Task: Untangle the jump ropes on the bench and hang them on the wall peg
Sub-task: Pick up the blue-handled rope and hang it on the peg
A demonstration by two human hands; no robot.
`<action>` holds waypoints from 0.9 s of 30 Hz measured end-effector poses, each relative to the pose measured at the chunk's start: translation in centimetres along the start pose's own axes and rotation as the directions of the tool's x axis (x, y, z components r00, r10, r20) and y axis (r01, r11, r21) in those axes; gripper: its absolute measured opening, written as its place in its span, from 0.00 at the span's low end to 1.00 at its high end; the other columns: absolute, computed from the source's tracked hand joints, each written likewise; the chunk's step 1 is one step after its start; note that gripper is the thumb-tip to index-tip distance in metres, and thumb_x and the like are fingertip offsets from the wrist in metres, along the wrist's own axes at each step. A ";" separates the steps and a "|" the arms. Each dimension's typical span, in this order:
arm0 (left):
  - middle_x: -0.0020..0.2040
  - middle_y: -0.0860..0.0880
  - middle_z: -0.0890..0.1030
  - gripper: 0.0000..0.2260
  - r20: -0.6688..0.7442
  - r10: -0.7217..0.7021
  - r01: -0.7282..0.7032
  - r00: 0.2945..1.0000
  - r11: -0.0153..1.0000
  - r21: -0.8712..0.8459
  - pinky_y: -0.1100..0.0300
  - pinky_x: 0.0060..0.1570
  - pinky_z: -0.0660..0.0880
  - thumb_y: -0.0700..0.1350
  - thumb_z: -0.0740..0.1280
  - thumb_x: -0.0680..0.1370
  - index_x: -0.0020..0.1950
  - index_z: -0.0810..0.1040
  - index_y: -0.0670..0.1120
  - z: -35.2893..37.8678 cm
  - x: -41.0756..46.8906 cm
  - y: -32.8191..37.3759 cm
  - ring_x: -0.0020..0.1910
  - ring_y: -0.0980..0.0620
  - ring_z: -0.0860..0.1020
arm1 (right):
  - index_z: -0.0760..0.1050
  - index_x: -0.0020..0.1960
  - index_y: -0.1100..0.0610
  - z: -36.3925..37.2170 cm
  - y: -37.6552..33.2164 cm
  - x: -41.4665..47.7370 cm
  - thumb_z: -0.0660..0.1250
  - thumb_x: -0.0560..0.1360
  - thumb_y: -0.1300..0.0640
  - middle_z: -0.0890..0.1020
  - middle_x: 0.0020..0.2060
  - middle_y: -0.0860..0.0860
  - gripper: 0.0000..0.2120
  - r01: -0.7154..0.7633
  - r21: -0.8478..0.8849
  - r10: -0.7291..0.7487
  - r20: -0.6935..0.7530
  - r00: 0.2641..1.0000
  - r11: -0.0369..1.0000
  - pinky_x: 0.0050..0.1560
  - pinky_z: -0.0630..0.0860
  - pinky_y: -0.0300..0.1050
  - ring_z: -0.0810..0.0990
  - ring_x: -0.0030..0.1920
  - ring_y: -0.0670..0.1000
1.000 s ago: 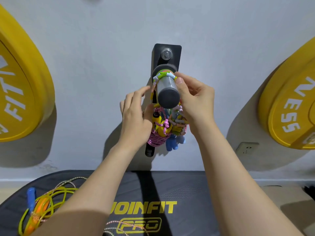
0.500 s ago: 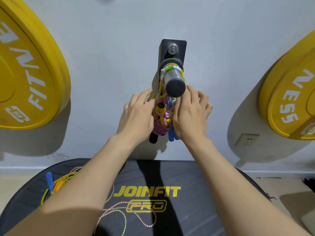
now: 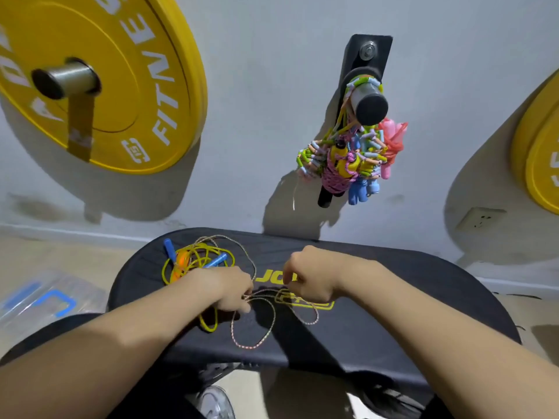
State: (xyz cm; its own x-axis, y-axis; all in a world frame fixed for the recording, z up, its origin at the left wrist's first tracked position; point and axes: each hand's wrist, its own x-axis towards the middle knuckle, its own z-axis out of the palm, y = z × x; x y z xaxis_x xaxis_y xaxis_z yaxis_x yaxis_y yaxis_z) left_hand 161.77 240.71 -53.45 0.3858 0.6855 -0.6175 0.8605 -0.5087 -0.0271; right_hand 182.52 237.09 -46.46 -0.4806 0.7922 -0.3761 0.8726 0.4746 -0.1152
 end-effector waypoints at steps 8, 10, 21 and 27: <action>0.71 0.39 0.72 0.22 -0.101 0.113 -0.084 0.988 0.963 0.255 0.44 0.66 0.73 0.47 0.65 0.85 0.76 0.68 0.40 7.8 -0.2 -0.8 0.69 0.37 0.71 | 0.63 0.40 0.54 4.2 -2.1 4.6 0.61 0.82 0.56 0.69 0.38 0.51 0.13 -0.064 -0.182 0.070 0.026 0.997 0.981 0.42 0.70 0.50 0.72 0.41 0.60; 0.65 0.45 0.74 0.13 -0.188 0.140 -0.097 0.972 0.970 0.224 0.46 0.63 0.72 0.48 0.65 0.83 0.67 0.76 0.47 6.7 -0.6 -2.2 0.67 0.41 0.72 | 0.70 0.47 0.55 4.6 -2.2 5.9 0.62 0.82 0.56 0.77 0.47 0.53 0.06 -0.077 -0.210 0.088 0.043 0.995 0.975 0.44 0.72 0.51 0.76 0.44 0.60; 0.73 0.36 0.61 0.45 -0.024 -0.464 0.405 0.886 0.797 -0.448 0.43 0.60 0.77 0.58 0.82 0.69 0.73 0.58 0.44 6.4 -0.9 -8.6 0.69 0.31 0.73 | 0.62 0.76 0.63 12.4 -6.3 11.7 0.66 0.83 0.59 0.70 0.70 0.63 0.25 0.010 -0.218 0.028 0.169 0.985 0.976 0.60 0.77 0.62 0.75 0.68 0.68; 0.61 0.42 0.73 0.24 -0.125 -0.347 0.258 0.930 0.855 -0.449 0.43 0.56 0.80 0.37 0.80 0.70 0.60 0.73 0.43 6.6 -0.6 -9.0 0.57 0.38 0.78 | 0.75 0.70 0.63 11.1 -7.0 11.5 0.66 0.81 0.64 0.78 0.66 0.60 0.17 0.049 -0.240 0.014 0.255 0.967 0.970 0.59 0.80 0.59 0.80 0.66 0.67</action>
State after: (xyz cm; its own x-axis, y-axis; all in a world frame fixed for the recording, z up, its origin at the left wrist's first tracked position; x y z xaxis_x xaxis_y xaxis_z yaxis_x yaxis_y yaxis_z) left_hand 151.58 241.42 -57.99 0.1019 0.8789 -0.4659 0.9851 -0.0239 0.1703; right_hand 171.80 238.63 -60.21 -0.4299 0.6751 -0.5995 0.8016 0.5909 0.0907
